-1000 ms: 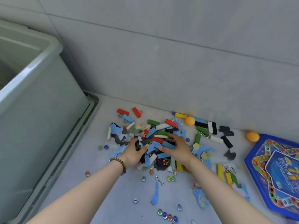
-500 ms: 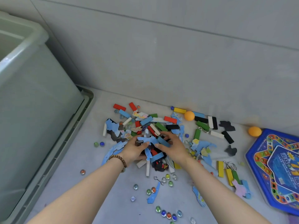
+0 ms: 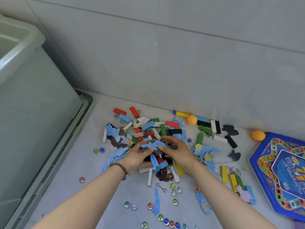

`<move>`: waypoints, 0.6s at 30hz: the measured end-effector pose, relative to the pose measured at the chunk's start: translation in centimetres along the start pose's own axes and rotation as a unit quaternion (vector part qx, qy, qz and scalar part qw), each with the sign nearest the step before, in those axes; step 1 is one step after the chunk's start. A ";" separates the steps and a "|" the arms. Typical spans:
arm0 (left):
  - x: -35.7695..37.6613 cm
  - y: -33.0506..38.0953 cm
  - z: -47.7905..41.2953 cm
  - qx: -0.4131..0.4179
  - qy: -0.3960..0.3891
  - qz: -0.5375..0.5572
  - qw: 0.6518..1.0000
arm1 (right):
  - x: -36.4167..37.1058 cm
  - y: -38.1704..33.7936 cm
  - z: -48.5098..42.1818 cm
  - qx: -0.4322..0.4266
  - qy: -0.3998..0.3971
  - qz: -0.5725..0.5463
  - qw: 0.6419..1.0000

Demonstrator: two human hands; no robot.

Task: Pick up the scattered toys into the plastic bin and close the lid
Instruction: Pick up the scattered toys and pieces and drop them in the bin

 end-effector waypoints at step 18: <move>2.1 11.3 2.6 0.129 0.013 -0.005 0.992 | -1.0 -10.6 1.5 -0.042 0.012 -0.116 0.992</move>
Point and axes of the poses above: each hand's wrist, its own z-axis away from the middle knuckle, its own x-axis out of the palm, y = z × x, the point moved 7 cm from there along -z, towards the middle knuckle, and after that the axes turned 4 degrees about x, right-handed, at the moved point
